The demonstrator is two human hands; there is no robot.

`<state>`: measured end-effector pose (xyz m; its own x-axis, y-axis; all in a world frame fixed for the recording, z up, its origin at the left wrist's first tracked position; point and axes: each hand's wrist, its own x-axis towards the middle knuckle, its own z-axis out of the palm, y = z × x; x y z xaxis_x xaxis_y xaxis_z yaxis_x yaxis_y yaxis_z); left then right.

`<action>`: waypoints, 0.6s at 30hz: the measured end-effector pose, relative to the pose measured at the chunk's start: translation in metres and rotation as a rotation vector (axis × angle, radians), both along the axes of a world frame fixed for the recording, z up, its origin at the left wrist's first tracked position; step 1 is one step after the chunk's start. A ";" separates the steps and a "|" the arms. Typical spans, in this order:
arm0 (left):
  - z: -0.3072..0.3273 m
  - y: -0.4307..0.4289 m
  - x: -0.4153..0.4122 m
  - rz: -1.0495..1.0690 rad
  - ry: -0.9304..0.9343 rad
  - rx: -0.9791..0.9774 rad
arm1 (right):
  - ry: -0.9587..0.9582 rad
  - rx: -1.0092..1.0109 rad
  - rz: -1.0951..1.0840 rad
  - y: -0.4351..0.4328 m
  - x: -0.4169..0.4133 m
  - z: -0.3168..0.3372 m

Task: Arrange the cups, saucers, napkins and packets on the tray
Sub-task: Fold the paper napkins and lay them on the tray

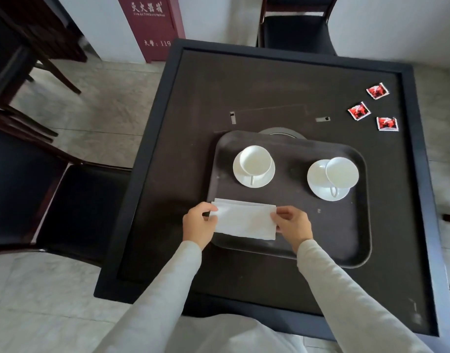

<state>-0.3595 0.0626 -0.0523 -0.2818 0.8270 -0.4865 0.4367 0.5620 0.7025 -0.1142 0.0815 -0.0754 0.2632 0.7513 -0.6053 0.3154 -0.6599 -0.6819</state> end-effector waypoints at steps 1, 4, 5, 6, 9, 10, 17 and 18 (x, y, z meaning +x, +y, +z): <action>-0.003 -0.001 0.001 -0.010 0.001 -0.003 | -0.003 -0.003 -0.007 -0.001 0.000 -0.002; -0.009 -0.003 0.003 -0.035 0.041 0.009 | -0.012 -0.013 -0.014 -0.003 0.000 -0.007; -0.011 -0.003 0.003 -0.036 0.057 0.015 | -0.015 -0.013 -0.014 -0.003 0.000 -0.008; -0.013 -0.004 0.003 -0.038 0.070 0.020 | -0.020 -0.013 -0.016 -0.004 0.000 -0.010; -0.020 -0.005 0.005 -0.039 0.089 0.028 | -0.027 -0.010 -0.025 -0.004 0.000 -0.013; -0.021 -0.005 0.005 -0.038 0.094 0.029 | -0.033 -0.008 -0.027 -0.003 0.000 -0.014; -0.027 -0.001 0.008 -0.049 0.142 0.038 | -0.043 -0.013 -0.035 0.005 0.003 -0.018; -0.027 -0.001 0.008 -0.053 0.143 0.037 | -0.044 -0.018 -0.039 0.006 0.004 -0.018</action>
<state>-0.3516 0.0617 -0.0797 -0.3017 0.8591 -0.4135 0.5620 0.5106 0.6507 -0.1101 0.0870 -0.0936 0.3190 0.7291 -0.6056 0.3184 -0.6843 -0.6561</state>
